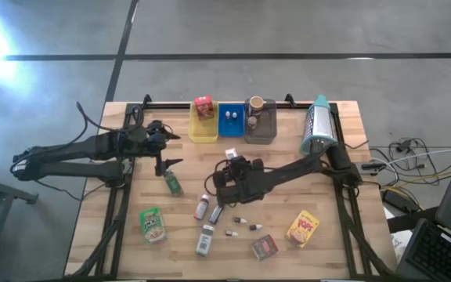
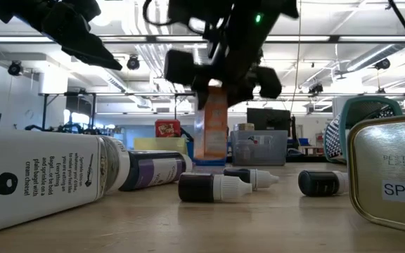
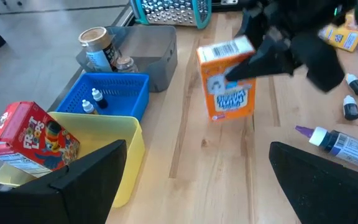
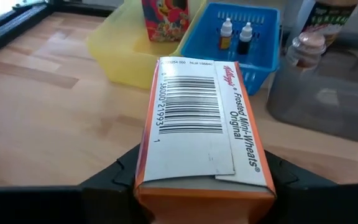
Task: Pick & Place Kitchen Items
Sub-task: Put the orange cereal box into the yellow bin
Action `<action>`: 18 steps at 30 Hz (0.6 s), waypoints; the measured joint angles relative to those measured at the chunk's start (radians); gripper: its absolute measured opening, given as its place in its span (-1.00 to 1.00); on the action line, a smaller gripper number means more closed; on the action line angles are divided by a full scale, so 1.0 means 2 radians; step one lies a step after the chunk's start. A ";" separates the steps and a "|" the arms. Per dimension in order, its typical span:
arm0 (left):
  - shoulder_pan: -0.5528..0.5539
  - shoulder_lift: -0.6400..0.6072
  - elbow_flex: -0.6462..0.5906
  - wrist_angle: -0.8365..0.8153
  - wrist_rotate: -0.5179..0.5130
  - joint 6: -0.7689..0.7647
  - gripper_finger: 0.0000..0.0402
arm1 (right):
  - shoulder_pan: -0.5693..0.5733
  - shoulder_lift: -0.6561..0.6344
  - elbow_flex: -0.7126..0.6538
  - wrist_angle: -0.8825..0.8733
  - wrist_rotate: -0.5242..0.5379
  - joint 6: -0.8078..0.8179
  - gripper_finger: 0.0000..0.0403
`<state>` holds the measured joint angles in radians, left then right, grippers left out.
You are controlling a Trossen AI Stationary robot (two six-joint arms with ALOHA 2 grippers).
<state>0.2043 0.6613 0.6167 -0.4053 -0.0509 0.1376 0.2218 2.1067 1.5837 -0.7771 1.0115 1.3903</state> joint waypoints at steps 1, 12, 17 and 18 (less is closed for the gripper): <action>0.000 0.000 0.000 0.000 0.000 0.000 0.99 | 0.001 -0.008 0.000 -0.006 -0.002 -0.002 -0.14; -0.001 0.014 0.000 -0.007 0.002 0.053 0.99 | 0.012 -0.129 -0.002 -0.050 -0.134 -0.082 -0.21; -0.015 0.041 -0.009 -0.002 -0.005 0.086 0.97 | 0.018 -0.198 -0.006 -0.053 -0.201 -0.115 -0.18; -0.022 0.048 -0.010 -0.001 -0.014 0.091 0.96 | 0.018 -0.213 -0.008 -0.053 -0.213 -0.118 -0.19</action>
<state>0.1599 0.7568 0.5976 -0.4080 -0.0784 0.3197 0.2581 1.6814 1.5684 -0.8839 0.5847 1.1547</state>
